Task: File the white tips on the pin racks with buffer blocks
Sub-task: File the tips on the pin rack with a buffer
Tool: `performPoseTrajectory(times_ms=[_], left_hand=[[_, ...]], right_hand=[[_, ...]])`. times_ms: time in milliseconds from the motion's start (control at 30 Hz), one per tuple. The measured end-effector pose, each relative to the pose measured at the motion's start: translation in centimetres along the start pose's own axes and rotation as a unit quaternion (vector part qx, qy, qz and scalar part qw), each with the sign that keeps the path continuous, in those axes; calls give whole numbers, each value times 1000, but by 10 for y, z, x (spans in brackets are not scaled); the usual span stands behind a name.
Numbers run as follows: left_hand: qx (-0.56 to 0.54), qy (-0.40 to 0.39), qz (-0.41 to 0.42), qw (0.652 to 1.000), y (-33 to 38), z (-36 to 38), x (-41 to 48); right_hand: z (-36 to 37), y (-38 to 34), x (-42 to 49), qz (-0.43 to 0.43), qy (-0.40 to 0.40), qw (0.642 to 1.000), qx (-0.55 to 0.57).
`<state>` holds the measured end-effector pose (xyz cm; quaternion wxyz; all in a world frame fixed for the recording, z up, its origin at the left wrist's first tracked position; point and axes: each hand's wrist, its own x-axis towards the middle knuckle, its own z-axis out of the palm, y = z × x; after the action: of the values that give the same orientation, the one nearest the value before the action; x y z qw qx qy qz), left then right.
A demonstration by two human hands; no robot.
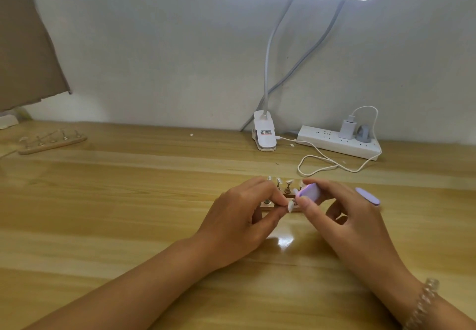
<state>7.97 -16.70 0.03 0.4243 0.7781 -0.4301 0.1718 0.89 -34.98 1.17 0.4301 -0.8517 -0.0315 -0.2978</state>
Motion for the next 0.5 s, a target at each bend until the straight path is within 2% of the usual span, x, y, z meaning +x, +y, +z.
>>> performPoseTrajectory(times_ms=[133, 267, 367, 500], left_hand=[[25, -8, 12, 1000, 0, 0, 0], [16, 5, 3, 1000, 1, 0, 0], [10, -3, -6, 1000, 1, 0, 0], [-9, -26, -27, 999, -1, 0, 0]], right_hand=[[8, -8, -6, -55, -35, 998, -16], [1, 0, 3, 19, -2, 1000, -20], [-1, 0, 5, 82, 0, 992, 91], [7, -3, 3, 160, -69, 947, 269]])
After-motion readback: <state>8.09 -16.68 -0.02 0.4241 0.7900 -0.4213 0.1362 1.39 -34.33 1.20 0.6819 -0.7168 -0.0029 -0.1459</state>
